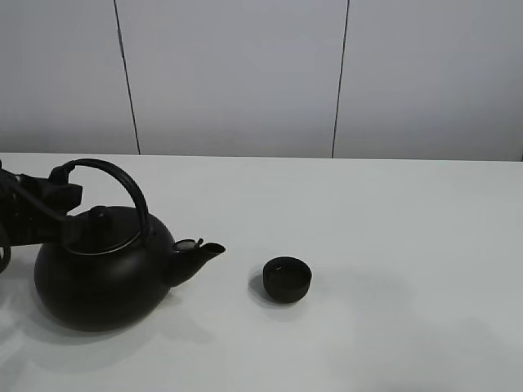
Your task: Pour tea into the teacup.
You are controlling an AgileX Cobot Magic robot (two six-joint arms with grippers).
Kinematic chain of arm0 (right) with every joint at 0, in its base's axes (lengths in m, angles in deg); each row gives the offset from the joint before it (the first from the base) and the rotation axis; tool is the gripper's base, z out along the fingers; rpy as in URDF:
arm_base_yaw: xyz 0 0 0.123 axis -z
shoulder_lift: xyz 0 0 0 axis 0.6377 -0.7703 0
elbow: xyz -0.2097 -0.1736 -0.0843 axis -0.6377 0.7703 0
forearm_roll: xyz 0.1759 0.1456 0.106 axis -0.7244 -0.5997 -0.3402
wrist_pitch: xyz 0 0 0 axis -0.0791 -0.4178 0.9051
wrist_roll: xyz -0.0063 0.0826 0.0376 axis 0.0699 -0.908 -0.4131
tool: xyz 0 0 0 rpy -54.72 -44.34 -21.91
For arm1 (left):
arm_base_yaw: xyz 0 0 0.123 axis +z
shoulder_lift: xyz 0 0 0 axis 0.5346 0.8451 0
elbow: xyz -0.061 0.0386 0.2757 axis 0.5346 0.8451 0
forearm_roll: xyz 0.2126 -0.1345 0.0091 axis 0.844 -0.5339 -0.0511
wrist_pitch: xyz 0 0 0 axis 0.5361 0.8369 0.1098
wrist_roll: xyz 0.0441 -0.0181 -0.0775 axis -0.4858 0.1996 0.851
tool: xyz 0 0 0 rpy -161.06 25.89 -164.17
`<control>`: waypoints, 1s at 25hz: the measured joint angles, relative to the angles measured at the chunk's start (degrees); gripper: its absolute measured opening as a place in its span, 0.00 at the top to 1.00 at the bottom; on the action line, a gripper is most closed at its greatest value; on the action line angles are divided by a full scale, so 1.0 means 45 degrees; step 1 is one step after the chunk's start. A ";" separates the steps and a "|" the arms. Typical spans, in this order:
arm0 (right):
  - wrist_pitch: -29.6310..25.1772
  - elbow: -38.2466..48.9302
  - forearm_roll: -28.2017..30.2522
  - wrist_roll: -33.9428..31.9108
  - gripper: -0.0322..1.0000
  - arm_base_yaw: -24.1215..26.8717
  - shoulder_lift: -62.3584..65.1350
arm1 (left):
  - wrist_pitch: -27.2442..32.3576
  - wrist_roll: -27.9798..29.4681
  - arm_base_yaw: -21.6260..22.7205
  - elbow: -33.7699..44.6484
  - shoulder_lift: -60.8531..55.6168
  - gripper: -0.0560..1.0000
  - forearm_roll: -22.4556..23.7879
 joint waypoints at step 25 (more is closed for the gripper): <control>-0.0012 0.0000 0.0000 0.0000 0.53 0.0000 0.0000 | -0.1513 0.0528 0.0011 0.3034 -0.1638 0.58 -0.2761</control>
